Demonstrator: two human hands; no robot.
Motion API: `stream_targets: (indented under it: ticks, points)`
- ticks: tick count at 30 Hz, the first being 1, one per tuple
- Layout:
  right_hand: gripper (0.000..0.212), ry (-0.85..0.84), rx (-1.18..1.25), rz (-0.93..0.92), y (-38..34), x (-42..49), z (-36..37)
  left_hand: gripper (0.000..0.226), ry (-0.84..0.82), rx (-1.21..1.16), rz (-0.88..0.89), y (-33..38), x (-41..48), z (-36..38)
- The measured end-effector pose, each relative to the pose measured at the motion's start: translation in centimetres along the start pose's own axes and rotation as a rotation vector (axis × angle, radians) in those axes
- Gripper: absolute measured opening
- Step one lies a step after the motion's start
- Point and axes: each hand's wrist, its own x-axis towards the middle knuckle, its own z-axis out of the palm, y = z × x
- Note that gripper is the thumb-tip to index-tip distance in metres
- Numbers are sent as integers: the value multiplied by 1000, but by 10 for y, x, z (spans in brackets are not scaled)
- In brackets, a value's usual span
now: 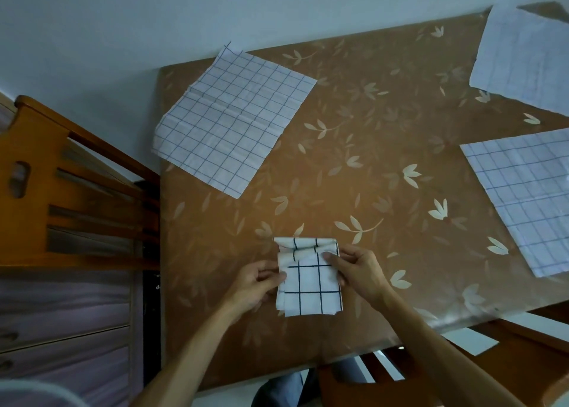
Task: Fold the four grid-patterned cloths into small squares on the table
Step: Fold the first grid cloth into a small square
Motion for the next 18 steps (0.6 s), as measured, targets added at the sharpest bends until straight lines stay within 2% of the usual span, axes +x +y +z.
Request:
stream_targets:
  ticks: [4,10,13,18]
  points:
    - [12,-28,0,11,-4,4,-4,26,-14,-28,-23,5,5,0]
    - [20,-129,-23,-66,1,9,-6,11,75,19,-32,5,14,2]
    - [35,-129,-156,-145,8,15,-9,14,97,48,-27,5,18,0]
    - [39,-197,-442,-189,22,22,-12,14,102,87,-29,2,22,-1]
